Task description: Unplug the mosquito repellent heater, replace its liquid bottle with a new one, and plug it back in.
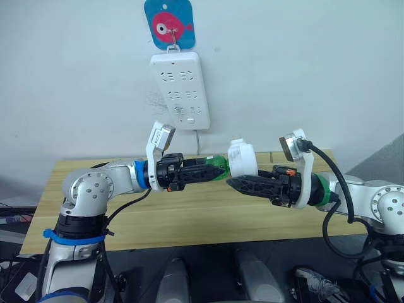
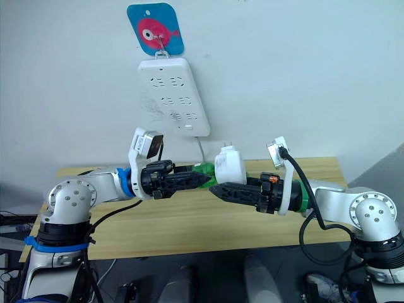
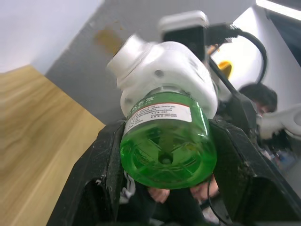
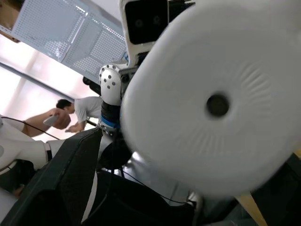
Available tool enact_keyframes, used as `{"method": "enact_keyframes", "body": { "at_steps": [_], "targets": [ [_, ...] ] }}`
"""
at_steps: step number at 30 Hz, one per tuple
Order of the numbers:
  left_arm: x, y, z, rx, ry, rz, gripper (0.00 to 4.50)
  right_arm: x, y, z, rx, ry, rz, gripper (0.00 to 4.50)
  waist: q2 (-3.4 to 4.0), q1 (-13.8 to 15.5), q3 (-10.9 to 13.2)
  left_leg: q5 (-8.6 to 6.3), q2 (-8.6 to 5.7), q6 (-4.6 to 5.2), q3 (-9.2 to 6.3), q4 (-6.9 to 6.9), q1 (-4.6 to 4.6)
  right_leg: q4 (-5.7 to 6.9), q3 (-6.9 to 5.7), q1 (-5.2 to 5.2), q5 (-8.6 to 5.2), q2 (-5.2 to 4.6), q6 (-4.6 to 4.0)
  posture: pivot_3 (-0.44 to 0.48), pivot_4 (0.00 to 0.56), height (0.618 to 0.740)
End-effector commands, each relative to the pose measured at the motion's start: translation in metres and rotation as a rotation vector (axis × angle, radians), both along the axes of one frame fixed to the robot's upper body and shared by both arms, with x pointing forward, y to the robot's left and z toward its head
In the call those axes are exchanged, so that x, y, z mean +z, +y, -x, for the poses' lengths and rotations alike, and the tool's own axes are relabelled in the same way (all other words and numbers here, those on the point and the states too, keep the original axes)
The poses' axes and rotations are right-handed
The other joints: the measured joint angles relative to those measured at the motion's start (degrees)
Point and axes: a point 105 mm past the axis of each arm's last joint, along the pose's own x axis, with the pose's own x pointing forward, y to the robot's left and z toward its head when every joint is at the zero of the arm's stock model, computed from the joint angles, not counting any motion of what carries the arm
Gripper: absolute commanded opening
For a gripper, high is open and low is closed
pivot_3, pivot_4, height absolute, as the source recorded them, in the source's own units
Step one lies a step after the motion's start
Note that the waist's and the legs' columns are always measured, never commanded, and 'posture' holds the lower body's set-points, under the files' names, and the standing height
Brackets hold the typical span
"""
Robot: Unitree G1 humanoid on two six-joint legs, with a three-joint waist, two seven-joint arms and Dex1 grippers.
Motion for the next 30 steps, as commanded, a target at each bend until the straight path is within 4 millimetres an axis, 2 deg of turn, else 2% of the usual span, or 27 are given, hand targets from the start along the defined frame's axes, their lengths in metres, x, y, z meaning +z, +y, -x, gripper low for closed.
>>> {"method": "enact_keyframes", "body": {
  "at_steps": [1,5,8,10,12,14,18,19,22,25,30],
  "targets": [
    [0.013,0.001,-0.006,0.033,-0.036,0.044,2.32,0.001,-0.001,0.016,0.051,-0.11,0.068,4.5,0.0,0.0,0.0,0.0,0.0,0.0,-0.01,-0.01,0.0,-0.01,-0.01,0.0,0.0,0.0,0.0,-0.157,0.238,0.74],
    [0.015,0.002,-0.009,0.045,-0.025,0.055,2.32,-0.019,-0.011,0.026,0.058,-0.249,0.225,4.5,-0.01,0.4,0.0,0.0,0.0,0.0,-0.03,-0.03,-0.04,-0.14,-0.05,0.01,0.0,0.0,0.01,-0.161,0.237,0.74],
    [0.014,0.002,-0.006,0.022,-0.016,0.046,2.32,-0.026,-0.022,0.021,0.01,-0.317,0.265,3.91,-0.01,0.6,0.0,0.0,-0.02,-0.01,-0.02,-0.05,-0.05,-0.18,-0.05,0.02,0.0,-0.01,0.01,-0.164,0.235,0.74],
    [0.013,0.003,-0.001,-0.015,-0.01,0.03,2.32,-0.031,-0.039,0.013,-0.042,-0.322,0.294,3.17,-0.01,0.6,0.0,0.0,-0.02,-0.01,-0.02,-0.04,-0.03,-0.17,-0.05,0.03,0.0,-0.01,0.02,-0.168,0.232,0.74],
    [0.013,0.004,0.004,-0.056,0.0,0.022,2.32,-0.031,-0.059,-0.005,-0.112,-0.316,0.307,2.49,-0.02,0.5,0.0,0.01,-0.01,-0.01,0.02,-0.04,0.0,-0.17,-0.02,0.04,0.0,-0.01,0.02,-0.173,0.23,0.74],
    [0.014,0.004,0.009,-0.093,0.005,0.011,2.32,-0.029,-0.07,-0.022,-0.154,-0.364,0.338,1.67,-0.03,0.3,0.0,0.01,-0.01,-0.01,0.05,0.02,0.04,-0.18,0.0,0.1,0.0,-0.01,0.02,-0.175,0.228,0.74],
    [0.015,0.003,0.019,-0.169,0.016,-0.015,2.32,-0.01,-0.069,-0.054,-0.181,-0.529,0.331,0.17,-0.02,-0.3,0.0,0.02,0.0,0.0,0.03,0.12,0.1,-0.17,0.0,0.2,0.0,0.01,0.03,-0.175,0.224,0.74],
    [0.015,0.003,0.02,-0.18,0.017,-0.019,2.32,-0.006,-0.066,-0.058,-0.175,-0.56,0.322,0.0,-0.02,-0.3,0.0,0.02,-0.01,0.0,0.04,0.11,0.11,-0.17,0.0,0.2,0.0,0.01,0.03,-0.175,0.224,0.74],
    [0.016,0.001,0.022,-0.201,0.015,-0.027,2.32,0.0,-0.053,-0.066,-0.129,-0.608,0.295,0.0,-0.02,-0.3,0.0,0.01,0.0,0.0,-0.02,0.05,0.1,-0.16,-0.04,0.2,0.09,0.0,-0.13,-0.172,0.22,0.74],
    [0.017,0.0,0.022,-0.205,0.014,-0.027,2.32,0.002,-0.04,-0.063,-0.068,-0.62,0.266,0.0,-0.02,-0.3,0.0,0.01,-0.02,0.0,-0.03,0.02,0.07,-0.17,-0.08,0.2,0.16,-0.03,-0.25,-0.167,0.218,0.74],
    [0.018,0.0,0.019,-0.18,0.011,-0.014,2.32,0.002,-0.013,-0.03,0.108,-0.579,0.181,0.0,-0.02,0.0,0.0,0.01,-0.02,-0.01,-0.1,-0.04,0.04,-0.18,-0.17,0.2,0.17,-0.07,-0.26,-0.162,0.219,0.74]
  ]
}}
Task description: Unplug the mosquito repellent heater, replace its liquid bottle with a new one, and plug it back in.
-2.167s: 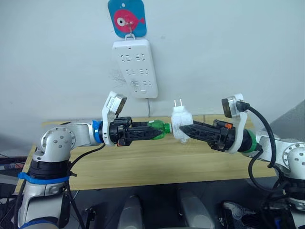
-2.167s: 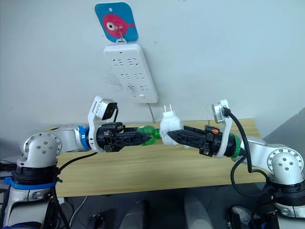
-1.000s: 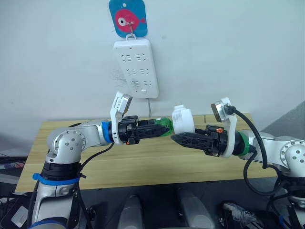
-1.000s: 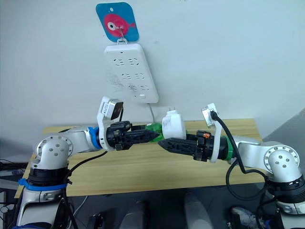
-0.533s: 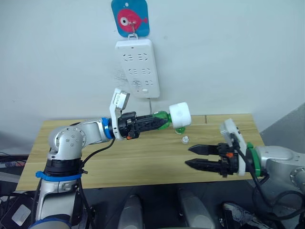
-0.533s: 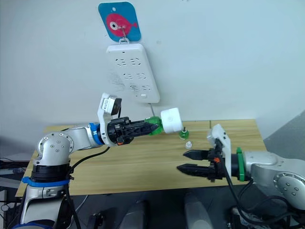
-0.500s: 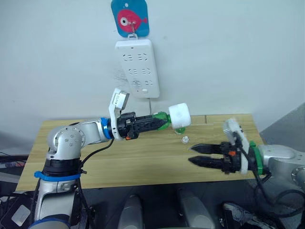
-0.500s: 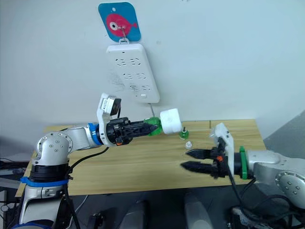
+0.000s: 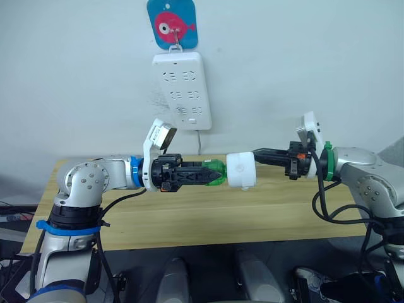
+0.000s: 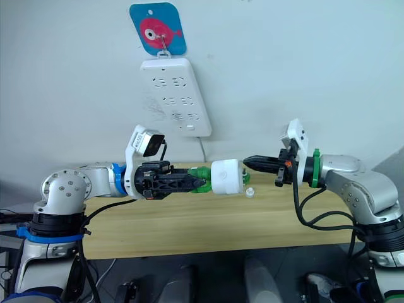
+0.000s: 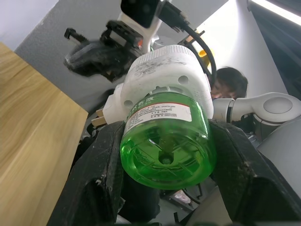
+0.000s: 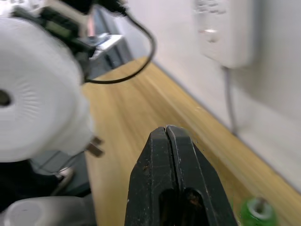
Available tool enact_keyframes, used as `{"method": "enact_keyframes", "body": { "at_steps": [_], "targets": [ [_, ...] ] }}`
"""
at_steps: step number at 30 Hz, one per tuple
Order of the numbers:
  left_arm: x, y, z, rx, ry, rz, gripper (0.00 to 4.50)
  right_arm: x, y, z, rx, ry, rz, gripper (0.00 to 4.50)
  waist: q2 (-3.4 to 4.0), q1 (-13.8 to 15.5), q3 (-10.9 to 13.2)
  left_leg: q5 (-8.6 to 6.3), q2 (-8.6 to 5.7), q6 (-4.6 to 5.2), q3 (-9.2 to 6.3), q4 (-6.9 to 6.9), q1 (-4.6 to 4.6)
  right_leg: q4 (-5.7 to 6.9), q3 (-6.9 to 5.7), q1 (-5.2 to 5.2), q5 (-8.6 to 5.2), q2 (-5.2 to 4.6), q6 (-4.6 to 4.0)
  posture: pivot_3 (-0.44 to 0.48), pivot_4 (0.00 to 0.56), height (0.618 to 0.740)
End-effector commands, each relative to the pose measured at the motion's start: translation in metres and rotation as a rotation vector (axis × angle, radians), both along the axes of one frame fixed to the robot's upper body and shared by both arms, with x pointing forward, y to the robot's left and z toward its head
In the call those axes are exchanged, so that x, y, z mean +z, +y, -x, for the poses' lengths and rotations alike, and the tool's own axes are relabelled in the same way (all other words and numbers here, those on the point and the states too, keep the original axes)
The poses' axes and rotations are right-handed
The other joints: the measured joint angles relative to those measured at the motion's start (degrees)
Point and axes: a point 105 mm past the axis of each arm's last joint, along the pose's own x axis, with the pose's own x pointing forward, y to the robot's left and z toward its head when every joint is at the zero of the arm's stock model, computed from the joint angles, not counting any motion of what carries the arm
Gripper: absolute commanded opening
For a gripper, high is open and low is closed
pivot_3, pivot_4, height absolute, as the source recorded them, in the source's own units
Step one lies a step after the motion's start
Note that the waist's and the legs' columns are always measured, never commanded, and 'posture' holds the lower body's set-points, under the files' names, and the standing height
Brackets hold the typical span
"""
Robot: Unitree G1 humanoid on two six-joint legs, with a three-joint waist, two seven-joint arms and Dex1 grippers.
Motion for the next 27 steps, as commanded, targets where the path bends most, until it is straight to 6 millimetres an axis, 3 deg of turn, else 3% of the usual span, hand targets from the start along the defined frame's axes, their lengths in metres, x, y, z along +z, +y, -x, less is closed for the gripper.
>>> {"method": "enact_keyframes", "body": {
  "at_steps": [1,13,20,27],
  "targets": [
    [0.011,-0.002,0.003,-0.009,-0.046,0.032,2.32,0.011,0.018,0.029,0.137,0.014,-0.042,0.0,0.0,0.0,0.0,0.0,0.0,0.0,0.0,0.0,0.0,0.01,0.0,0.0,0.0,0.0,0.0,-0.162,0.219,0.74],
    [0.008,-0.005,-0.024,0.151,-0.093,0.025,2.32,0.026,0.027,0.068,0.222,0.169,-0.145,0.0,0.0,0.0,0.0,0.0,-0.01,0.01,-0.04,0.25,0.09,0.04,0.0,0.19,0.01,0.01,0.01,-0.175,0.223,0.74],
    [-0.003,-0.01,-0.014,0.088,-0.157,-0.044,2.32,0.049,0.034,0.054,0.164,0.131,-0.221,0.0,0.0,-0.3,0.0,0.0,0.0,0.01,-0.04,0.25,0.1,0.04,0.0,0.19,0.01,0.02,0.01,-0.175,0.223,0.74],
    [-0.006,-0.011,-0.003,0.019,-0.192,-0.068,2.32,0.05,0.037,0.038,0.102,0.091,-0.2,0.0,0.01,-0.2,0.0,0.0,0.0,0.01,-0.05,0.23,0.08,0.03,-0.01,0.19,0.01,0.02,0.01,-0.17,0.221,0.74]
  ]
}}
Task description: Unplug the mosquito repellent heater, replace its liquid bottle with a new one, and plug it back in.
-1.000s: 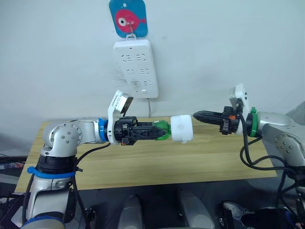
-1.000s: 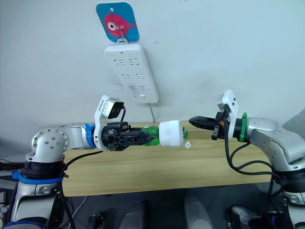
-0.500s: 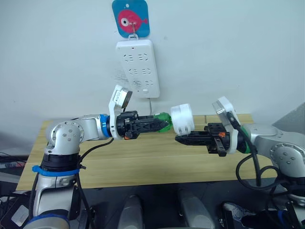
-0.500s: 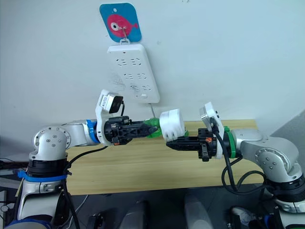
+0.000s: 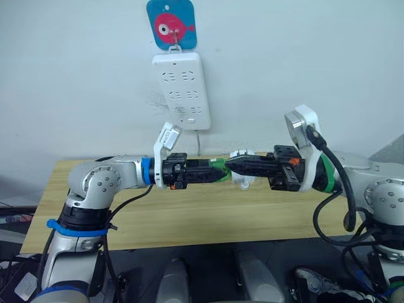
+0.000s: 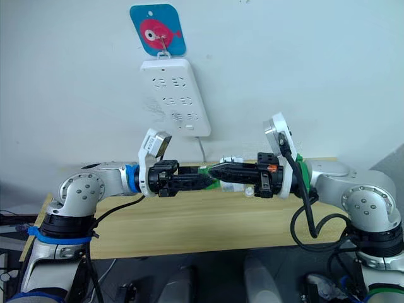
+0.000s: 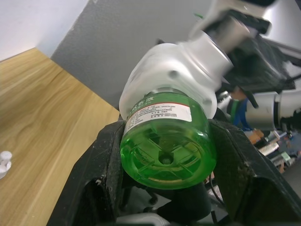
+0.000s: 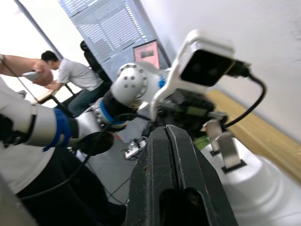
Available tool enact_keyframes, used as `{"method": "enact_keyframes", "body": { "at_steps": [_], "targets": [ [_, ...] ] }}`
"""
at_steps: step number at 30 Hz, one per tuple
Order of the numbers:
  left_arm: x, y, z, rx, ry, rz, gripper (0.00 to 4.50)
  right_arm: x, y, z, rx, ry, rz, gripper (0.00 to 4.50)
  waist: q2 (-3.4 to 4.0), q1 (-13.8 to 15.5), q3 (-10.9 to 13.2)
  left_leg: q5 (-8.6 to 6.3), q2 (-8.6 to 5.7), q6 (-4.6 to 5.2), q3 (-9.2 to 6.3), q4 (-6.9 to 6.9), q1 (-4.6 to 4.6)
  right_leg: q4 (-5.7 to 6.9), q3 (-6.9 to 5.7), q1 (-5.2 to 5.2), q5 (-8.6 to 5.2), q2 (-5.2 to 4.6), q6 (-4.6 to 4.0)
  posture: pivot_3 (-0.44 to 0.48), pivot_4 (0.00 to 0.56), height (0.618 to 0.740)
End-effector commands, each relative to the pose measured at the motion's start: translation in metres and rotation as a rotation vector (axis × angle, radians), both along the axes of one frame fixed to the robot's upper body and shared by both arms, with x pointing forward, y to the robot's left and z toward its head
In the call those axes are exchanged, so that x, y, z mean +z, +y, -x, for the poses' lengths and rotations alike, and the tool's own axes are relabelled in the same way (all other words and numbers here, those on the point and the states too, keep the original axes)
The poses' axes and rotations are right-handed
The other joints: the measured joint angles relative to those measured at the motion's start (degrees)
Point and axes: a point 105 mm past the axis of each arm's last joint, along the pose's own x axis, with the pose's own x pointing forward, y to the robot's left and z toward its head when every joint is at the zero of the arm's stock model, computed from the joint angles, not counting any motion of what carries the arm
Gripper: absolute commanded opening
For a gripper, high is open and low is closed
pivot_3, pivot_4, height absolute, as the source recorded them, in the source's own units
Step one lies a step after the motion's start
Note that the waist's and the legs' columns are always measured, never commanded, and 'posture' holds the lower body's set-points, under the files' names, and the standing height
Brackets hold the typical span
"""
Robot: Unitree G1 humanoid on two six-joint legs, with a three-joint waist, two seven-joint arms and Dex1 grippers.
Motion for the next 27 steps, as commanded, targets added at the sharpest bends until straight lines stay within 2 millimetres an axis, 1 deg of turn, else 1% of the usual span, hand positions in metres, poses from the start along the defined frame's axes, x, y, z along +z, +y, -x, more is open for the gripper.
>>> {"method": "enact_keyframes", "body": {
  "at_steps": [1,8,11,13,22,27],
  "targets": [
    [0.008,-0.003,0.01,-0.061,-0.059,0.011,2.32,0.006,0.0,-0.002,-0.01,-0.041,-0.005,0.0,0.0,0.0,0.0,0.0,0.0,0.0,0.0,0.0,0.0,0.0,0.0,0.0,0.0,0.0,0.0,-0.17,0.221,0.74],
    [0.006,-0.003,0.016,-0.113,-0.08,-0.008,2.32,0.003,-0.002,-0.01,-0.026,-0.022,0.03,0.0,0.0,0.0,0.0,0.0,0.0,0.0,0.0,0.0,0.0,0.0,0.0,0.0,0.0,0.0,0.0,-0.171,0.22,0.74],
    [0.007,-0.003,0.02,-0.138,-0.077,-0.003,2.32,0.002,-0.005,-0.02,-0.047,0.003,0.033,0.0,0.0,0.0,0.0,0.0,0.0,0.01,0.0,0.0,0.0,0.0,-0.01,0.0,0.0,0.0,0.0,-0.169,0.22,0.74],
    [0.007,-0.003,0.021,-0.145,-0.075,0.0,2.32,0.001,-0.005,-0.022,-0.045,0.008,0.045,0.0,0.0,0.0,0.0,0.0,0.0,0.0,0.0,0.0,0.0,0.01,0.0,0.0,0.0,0.0,0.0,-0.167,0.22,0.74],
    [0.009,-0.003,0.023,-0.15,-0.079,0.013,2.32,-0.014,-0.006,-0.02,0.004,0.037,0.133,0.0,0.0,0.0,0.0,-0.01,0.0,0.01,-0.01,-0.01,0.0,0.0,-0.01,-0.01,0.0,0.0,0.0,-0.161,0.221,0.74],
    [0.01,-0.003,0.024,-0.156,-0.076,0.018,2.32,-0.019,-0.006,-0.021,0.009,0.04,0.163,0.0,0.0,0.0,0.0,0.0,0.0,0.01,0.0,0.0,0.0,0.01,-0.01,-0.01,0.0,0.0,0.0,-0.161,0.221,0.74]
  ]
}}
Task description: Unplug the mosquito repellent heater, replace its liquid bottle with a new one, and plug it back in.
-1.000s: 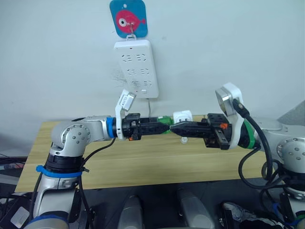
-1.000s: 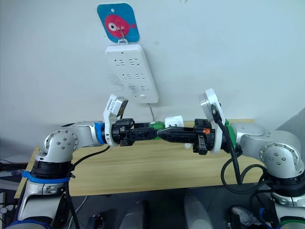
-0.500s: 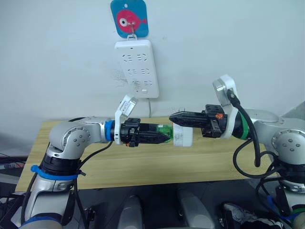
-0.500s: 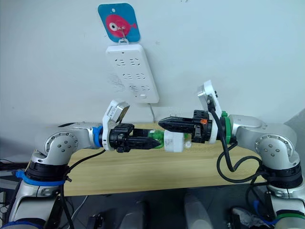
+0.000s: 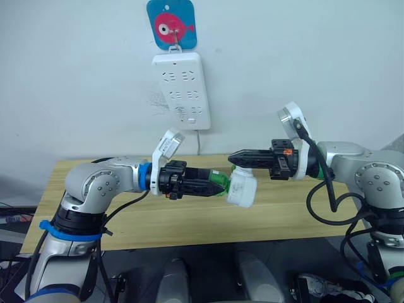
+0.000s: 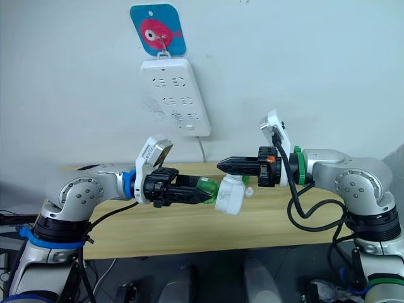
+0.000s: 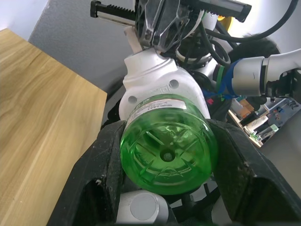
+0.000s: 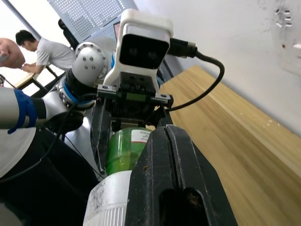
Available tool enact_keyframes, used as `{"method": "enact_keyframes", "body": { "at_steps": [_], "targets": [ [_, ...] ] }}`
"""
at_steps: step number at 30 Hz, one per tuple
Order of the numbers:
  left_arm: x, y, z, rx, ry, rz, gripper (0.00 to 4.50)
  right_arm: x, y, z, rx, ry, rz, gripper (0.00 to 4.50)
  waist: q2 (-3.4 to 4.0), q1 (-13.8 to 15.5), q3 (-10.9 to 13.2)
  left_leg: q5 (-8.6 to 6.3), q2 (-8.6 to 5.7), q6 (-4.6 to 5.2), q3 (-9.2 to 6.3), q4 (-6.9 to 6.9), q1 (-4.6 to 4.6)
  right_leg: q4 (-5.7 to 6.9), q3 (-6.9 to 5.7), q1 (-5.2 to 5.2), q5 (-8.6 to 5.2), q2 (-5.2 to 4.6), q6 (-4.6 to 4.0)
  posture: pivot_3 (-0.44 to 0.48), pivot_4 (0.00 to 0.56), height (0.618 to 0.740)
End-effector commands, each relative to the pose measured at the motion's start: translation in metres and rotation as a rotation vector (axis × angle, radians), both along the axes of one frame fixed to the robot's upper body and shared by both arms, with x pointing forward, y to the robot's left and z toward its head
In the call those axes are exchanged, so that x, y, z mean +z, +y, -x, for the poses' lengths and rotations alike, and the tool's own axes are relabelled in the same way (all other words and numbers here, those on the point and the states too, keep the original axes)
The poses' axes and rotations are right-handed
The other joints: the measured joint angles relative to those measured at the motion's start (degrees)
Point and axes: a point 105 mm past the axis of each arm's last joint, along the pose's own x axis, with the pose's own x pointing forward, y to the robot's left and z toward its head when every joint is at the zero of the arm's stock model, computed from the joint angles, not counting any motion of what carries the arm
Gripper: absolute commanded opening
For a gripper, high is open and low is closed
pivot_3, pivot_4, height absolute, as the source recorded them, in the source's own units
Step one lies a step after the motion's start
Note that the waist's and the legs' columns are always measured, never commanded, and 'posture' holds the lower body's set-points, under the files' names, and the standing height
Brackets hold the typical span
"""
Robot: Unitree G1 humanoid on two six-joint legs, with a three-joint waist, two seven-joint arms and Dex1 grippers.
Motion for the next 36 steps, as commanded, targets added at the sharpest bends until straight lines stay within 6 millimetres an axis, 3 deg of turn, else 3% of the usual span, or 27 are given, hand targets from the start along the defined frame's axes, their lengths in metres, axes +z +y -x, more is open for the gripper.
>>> {"method": "enact_keyframes", "body": {
  "at_steps": [1,36],
  "targets": [
    [0.017,-0.004,0.011,-0.069,-0.062,0.061,2.32,-0.003,0.002,0.002,0.021,-0.001,0.035,0.0,0.0,0.0,0.0,0.0,0.0,0.0,0.0,0.0,0.0,0.0,0.0,0.0,0.0,0.0,0.0,-0.161,0.221,0.74],
    [0.023,-0.006,0.014,-0.073,-0.016,0.1,2.32,-0.023,0.004,0.001,0.015,0.024,0.081,0.0,0.0,0.0,0.0,0.0,0.0,0.0,-0.01,0.0,0.0,0.0,-0.01,0.0,0.0,0.0,0.0,-0.153,0.226,0.74]
  ]
}}
